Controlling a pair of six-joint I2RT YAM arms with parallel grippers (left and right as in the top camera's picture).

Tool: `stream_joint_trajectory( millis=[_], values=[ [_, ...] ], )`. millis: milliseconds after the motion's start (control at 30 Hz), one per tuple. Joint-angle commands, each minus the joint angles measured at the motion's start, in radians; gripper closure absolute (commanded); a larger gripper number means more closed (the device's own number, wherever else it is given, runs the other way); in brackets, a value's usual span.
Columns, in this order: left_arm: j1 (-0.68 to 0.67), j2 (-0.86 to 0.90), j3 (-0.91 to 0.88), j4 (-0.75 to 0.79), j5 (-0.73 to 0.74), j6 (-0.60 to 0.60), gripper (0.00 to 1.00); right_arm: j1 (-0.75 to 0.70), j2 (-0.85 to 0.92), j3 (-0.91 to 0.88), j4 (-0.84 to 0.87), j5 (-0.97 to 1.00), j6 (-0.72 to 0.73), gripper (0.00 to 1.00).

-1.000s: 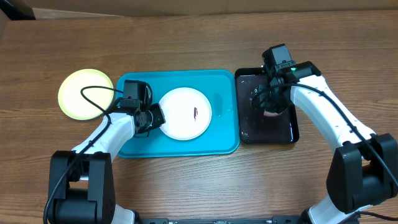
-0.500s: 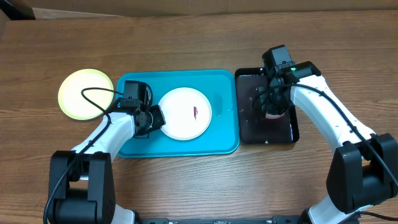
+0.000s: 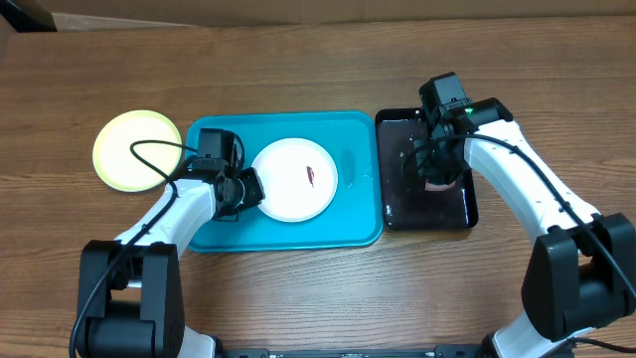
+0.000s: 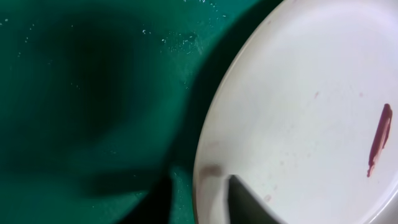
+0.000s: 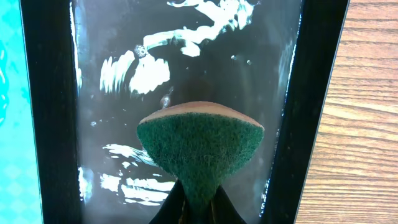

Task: Clean dirty plates on tray and stack at the side
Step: 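Lift the sponge out of the black tray with the right gripper, then move the sponge left and lower it onto the white plate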

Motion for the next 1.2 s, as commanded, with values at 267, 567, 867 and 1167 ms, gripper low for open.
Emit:
stream_joint_trajectory(
  millis=[267, 567, 867, 1167],
  values=[
    [-0.005, 0.008, 0.011, 0.036, -0.003, -0.002, 0.96, -0.002, -0.011, 0.017, 0.006, 0.012, 0.005, 0.96],
    [-0.005, 0.008, 0.011, 0.035, -0.003, -0.002, 0.96, 0.002, -0.011, 0.017, -0.022, -0.008, 0.010, 0.96],
    [-0.005, 0.008, 0.011, 0.035, -0.003, -0.002, 0.96, 0.002, -0.012, 0.017, -0.021, 0.037, 0.140, 0.96],
    [-0.005, 0.008, 0.011, 0.036, -0.003, -0.002, 0.96, 0.002, -0.013, 0.020, -0.026, 0.037, 0.133, 0.96]
  ],
)
